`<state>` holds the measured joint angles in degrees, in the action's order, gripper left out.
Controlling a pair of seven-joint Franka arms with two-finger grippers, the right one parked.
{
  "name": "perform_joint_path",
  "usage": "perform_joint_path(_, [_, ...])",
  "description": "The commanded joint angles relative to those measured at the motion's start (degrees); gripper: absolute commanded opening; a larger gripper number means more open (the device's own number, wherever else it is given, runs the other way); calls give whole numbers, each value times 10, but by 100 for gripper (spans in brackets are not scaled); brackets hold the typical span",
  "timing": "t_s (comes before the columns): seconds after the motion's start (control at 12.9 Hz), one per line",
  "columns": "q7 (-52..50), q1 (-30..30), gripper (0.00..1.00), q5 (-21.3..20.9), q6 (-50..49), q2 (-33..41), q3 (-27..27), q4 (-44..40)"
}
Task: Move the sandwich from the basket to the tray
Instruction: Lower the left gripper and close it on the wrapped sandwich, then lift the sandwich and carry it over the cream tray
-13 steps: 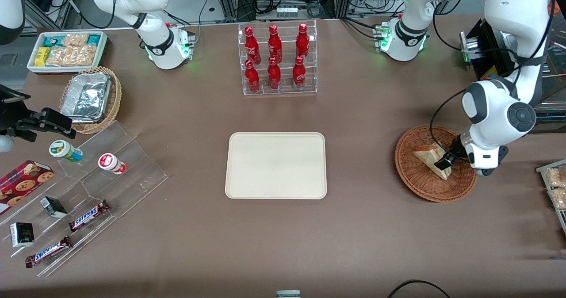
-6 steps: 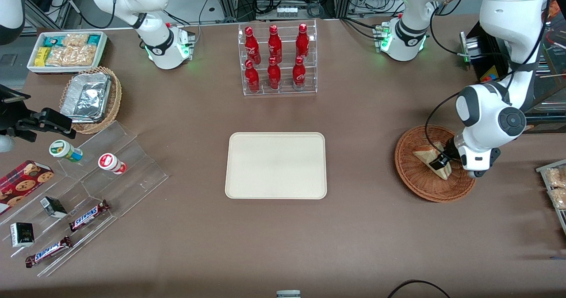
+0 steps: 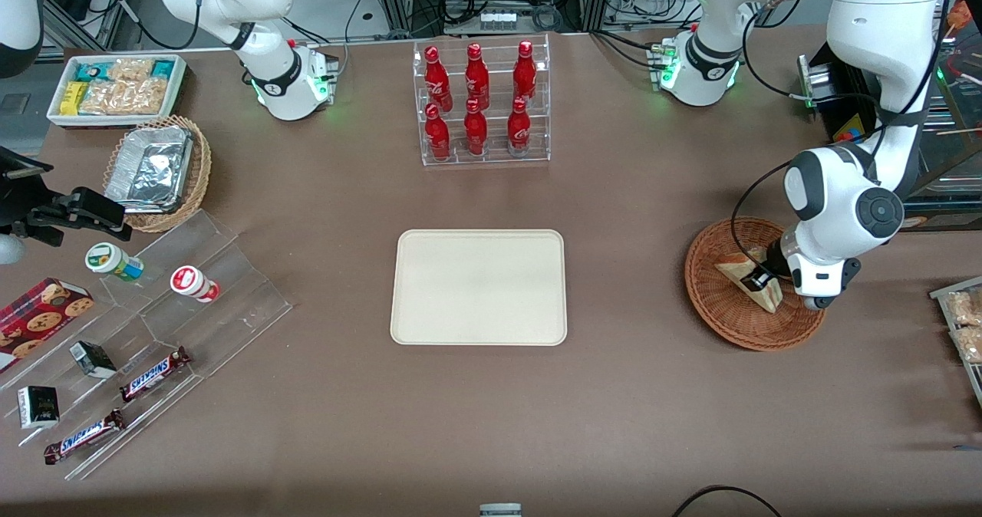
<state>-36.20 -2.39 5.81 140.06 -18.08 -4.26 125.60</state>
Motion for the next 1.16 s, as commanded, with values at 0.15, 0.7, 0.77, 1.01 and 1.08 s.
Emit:
perform_joint_path(0.15, [35,0,46,2,-135,44,-2,-57])
perform_joint_path(0.7, [92,-66,46,-1,-262,43,0,-193])
perform_joint_path(0.77, [93,-89,46,-2,-260,42,0,-193])
perform_joint_path(1.01, [93,-161,49,-4,-257,32,0,-201])
perform_joint_path(1.08, [93,-181,50,-4,-258,23,0,-211])
